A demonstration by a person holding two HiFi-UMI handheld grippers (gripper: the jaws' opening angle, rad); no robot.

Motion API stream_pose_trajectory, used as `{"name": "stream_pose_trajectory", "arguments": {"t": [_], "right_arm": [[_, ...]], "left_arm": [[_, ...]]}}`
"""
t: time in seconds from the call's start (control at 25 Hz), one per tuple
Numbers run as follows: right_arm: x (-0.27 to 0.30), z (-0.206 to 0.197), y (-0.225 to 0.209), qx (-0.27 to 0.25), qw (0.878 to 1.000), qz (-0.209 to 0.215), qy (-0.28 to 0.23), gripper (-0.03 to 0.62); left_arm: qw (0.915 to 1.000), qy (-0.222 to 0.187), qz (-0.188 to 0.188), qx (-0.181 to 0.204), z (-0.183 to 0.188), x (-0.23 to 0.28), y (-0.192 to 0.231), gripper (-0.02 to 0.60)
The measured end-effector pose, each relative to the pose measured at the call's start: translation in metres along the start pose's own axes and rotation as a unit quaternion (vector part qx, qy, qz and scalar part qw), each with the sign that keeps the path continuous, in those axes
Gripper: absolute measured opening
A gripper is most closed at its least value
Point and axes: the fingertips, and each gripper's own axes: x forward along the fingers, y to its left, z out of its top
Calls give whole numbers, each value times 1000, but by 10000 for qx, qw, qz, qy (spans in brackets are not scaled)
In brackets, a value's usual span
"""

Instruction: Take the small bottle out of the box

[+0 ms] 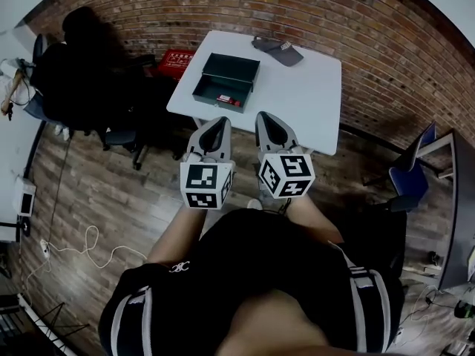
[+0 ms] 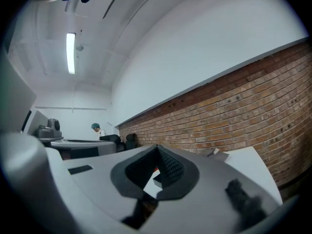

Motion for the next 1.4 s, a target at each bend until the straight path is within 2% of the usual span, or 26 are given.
{"name": "stream_pose_trajectory", "arguments": {"t": [0.44,0.72,0.88,1.16,1.4], "right_arm": [[41,4,-33,35,9991,421,80,27],[57,-3,-60,228,9987,407,203,27],[69,-10,-55,185,9982,494,286,26],[97,-19,-53,99,9986,373,362,27],[141,-21,-55,-21,9984,301,482,26]], "left_arm": [[9995,206,212,-97,0,59,0,12],[9990,358,235,-114,-9,79,-9,12],[9984,392,343,-214,-16,82,6,12],[9975,431,313,-471,-29,98,36,12],[9939,578,289,-891,-38,129,78,12]]}}
